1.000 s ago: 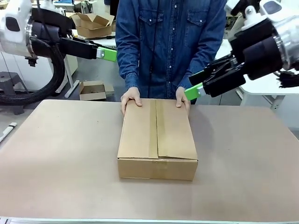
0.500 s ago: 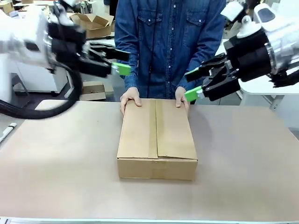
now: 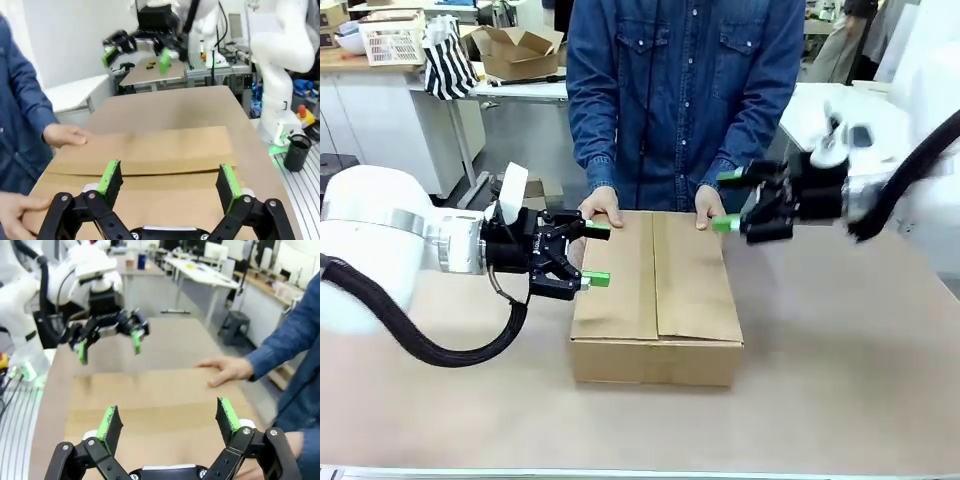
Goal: Pack the gift set into the box.
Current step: Press and hold the closed box until the human finishes sealing it.
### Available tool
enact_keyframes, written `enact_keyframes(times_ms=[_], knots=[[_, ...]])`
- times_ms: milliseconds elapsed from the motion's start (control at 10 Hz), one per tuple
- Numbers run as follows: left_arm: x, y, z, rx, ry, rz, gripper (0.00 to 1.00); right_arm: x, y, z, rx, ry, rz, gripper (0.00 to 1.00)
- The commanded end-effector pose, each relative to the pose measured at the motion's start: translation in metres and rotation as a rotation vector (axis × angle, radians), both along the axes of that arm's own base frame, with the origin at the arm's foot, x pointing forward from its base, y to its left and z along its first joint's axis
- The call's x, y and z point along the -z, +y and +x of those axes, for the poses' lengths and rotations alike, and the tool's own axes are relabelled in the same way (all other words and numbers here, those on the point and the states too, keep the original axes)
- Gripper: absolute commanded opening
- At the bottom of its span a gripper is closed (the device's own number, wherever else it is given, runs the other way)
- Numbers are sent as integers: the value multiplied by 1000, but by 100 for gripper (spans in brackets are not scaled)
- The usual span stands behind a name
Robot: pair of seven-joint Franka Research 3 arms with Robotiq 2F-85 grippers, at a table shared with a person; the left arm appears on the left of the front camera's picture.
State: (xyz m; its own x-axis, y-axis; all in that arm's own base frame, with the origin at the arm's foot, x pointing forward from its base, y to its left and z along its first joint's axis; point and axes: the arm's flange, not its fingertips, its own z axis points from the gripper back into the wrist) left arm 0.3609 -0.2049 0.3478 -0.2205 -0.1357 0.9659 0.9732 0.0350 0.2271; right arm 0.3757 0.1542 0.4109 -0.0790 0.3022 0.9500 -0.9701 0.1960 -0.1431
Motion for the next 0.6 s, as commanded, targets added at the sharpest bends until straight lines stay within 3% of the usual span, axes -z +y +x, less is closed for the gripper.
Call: enact_keyframes(times_ms=[0, 100, 200, 300, 500], knots=[[-11, 9, 21, -127, 188, -72, 100, -35, -10, -6, 29, -47, -3, 100], [0, 0, 0, 0, 0, 0, 100, -35, -10, -6, 29, -47, -3, 100], [0, 0, 0, 0, 0, 0, 100, 10, 2, 3, -11, 15, -10, 100], [0, 9, 13, -48, 97, -15, 100, 21, 13, 13, -131, 73, -83, 100], [21, -2, 13, -1, 104, -15, 100, 69, 19, 24, -161, 135, -68, 100]])
